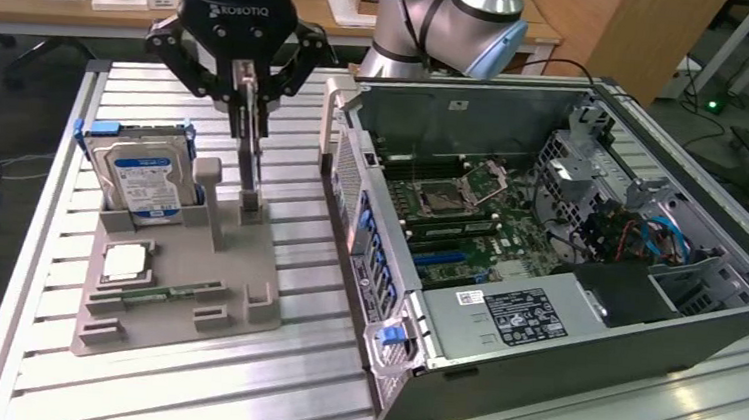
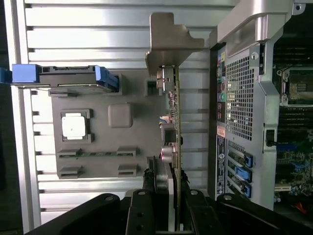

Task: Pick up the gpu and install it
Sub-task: 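Pick up the gpu and move the gpu toward the slot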

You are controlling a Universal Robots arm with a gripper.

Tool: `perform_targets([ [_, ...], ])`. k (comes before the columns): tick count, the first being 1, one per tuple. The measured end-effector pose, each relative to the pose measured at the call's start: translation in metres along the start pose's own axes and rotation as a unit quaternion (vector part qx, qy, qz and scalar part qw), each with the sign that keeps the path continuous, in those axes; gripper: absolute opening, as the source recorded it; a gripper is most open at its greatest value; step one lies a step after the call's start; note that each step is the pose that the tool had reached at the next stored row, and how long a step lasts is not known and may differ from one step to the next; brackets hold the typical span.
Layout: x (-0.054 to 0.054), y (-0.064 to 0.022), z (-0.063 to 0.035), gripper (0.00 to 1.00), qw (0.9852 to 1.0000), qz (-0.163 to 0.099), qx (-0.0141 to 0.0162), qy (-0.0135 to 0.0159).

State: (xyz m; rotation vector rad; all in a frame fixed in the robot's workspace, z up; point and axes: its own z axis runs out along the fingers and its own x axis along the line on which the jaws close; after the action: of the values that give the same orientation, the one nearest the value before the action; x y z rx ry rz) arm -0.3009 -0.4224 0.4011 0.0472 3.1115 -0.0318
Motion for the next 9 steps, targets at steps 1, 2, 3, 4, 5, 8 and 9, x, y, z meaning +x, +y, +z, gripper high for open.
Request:
perform_targets([
  [1,0.000,0.0000,-0.0015,0.28,1.0000,0.000,0.0000,0.0000],
  [2,0.000,-0.0001,-0.0028,0.28,1.0000,0.000,0.0000,0.0000],
  [3,0.000,-0.0001,-0.0042,0.28,1.0000,0.000,0.0000,0.0000],
  [4,0.000,-0.0001,-0.0057,0.28,1.0000,0.000,0.0000,0.0000],
  [5,0.000,-0.0001,-0.0072,0.28,1.0000,0.000,0.0000,0.0000],
  [8,0.000,-0.0002,-0.0115,0.28,1.0000,0.000,0.0000,0.0000],
  [9,0.000,-0.0003,-0.0131,0.28,1.0000,0.000,0.0000,0.0000],
])
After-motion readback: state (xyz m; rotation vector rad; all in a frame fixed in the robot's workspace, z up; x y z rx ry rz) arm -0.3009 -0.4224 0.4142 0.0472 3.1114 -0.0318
